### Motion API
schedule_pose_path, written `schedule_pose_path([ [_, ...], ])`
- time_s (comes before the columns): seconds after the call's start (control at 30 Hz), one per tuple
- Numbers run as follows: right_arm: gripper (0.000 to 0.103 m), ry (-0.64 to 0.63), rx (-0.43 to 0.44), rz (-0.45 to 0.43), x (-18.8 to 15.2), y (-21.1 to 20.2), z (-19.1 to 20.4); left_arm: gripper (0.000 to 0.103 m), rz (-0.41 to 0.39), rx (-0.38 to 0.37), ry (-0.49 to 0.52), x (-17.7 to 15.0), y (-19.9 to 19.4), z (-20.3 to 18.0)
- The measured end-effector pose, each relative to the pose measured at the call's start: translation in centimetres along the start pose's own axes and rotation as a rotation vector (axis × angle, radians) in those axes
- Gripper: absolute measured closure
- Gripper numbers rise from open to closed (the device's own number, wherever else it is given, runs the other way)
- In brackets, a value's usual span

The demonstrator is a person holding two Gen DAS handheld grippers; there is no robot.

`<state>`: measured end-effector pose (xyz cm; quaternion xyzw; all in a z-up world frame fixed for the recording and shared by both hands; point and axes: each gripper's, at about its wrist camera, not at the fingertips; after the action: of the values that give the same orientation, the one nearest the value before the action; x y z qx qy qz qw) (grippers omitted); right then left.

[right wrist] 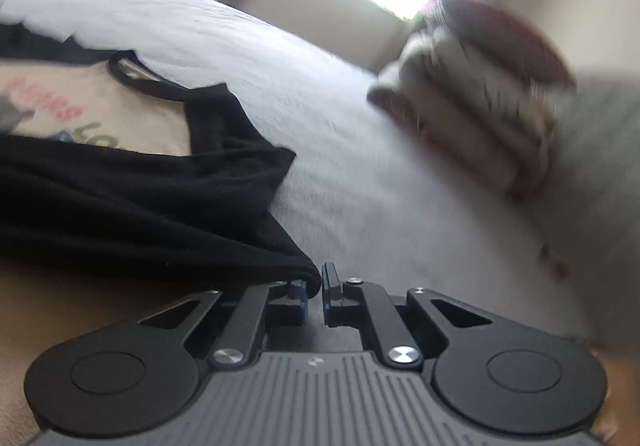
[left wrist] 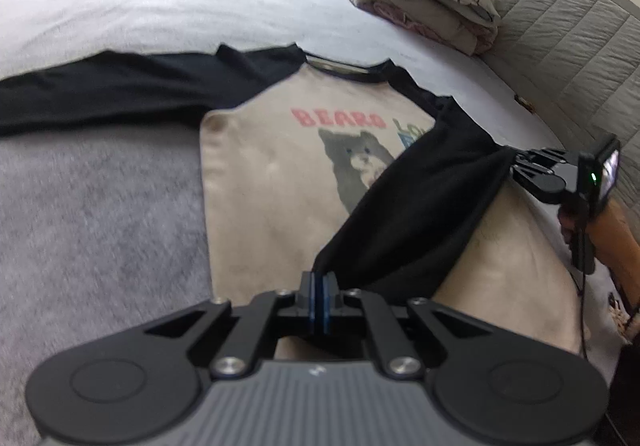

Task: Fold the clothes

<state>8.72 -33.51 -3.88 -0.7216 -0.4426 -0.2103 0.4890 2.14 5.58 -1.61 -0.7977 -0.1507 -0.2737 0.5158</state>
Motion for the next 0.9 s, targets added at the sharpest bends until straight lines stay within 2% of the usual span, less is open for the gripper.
schedule_pose_path([
  [0.13,0.095,-0.006,0.003,0.010,0.1,-0.1,0.1,0.094,0.008,-0.032,-0.020,0.0,0.5,0.7],
  [0.2,0.081,0.019,0.023,0.021,0.2,-0.7,-0.5,0.091,0.004,-0.068,-0.061,0.2,0.6,1.4],
  [0.27,0.074,0.037,0.032,0.043,0.2,-1.4,-1.2,0.087,0.004,-0.096,-0.108,0.3,0.5,2.0],
  [0.37,0.074,0.068,0.041,0.068,-0.2,-2.7,-2.2,0.080,0.002,-0.116,-0.159,0.5,0.0,2.6],
  [0.5,0.074,0.194,0.101,0.073,-0.5,-4.7,-3.4,0.072,0.013,-0.085,-0.193,0.7,-1.5,2.7],
  [0.57,0.074,0.263,0.156,0.061,-0.3,-5.6,-3.8,0.061,0.007,-0.073,-0.147,0.6,-2.8,1.8],
  [0.7,0.074,0.417,0.291,0.101,0.4,-5.7,-4.0,0.061,-0.020,-0.091,-0.010,-0.7,-4.1,-1.2],
  [0.9,0.074,0.733,0.446,0.183,-0.4,-3.8,-4.3,0.061,-0.041,-0.092,0.214,-3.1,-3.1,-5.7],
])
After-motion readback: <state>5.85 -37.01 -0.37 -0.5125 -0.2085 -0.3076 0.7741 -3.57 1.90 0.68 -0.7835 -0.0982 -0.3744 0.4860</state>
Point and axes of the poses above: each gripper's, at about its wrist camera, not at the fingertips, and y roughly the way its jaws point, z to its left, x to its top
